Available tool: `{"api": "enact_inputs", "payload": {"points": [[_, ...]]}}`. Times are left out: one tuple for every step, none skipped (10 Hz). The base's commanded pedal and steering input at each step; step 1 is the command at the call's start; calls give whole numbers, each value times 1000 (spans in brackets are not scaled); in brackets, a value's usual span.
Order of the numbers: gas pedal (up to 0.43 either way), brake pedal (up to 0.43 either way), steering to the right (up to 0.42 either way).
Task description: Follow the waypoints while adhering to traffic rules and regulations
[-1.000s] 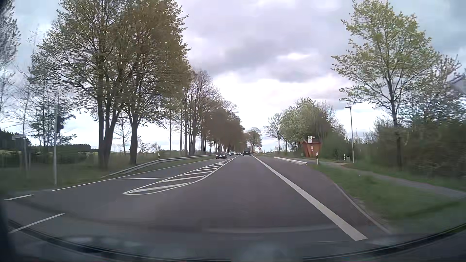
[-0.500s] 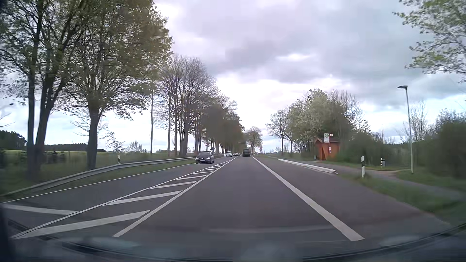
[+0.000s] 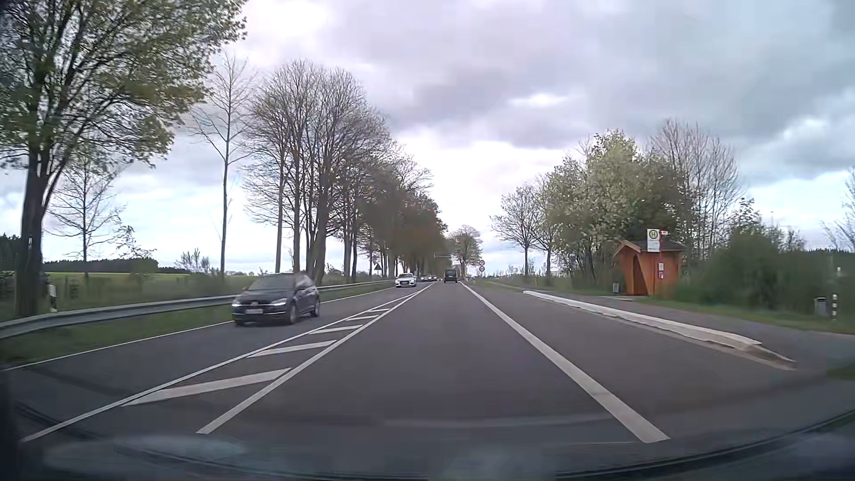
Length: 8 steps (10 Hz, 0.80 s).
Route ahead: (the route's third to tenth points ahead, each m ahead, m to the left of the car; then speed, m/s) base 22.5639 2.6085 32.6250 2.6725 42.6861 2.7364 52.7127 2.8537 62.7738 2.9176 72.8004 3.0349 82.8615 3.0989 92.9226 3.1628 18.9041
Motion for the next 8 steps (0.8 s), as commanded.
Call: {"api": "enact_inputs", "payload": {"points": [[177,6,-1],[157,0,-2],[138,0,-4],[8,0,-4],[0,0,-4],[0,0,-4],[0,0,-4],[0,0,-4]]}}
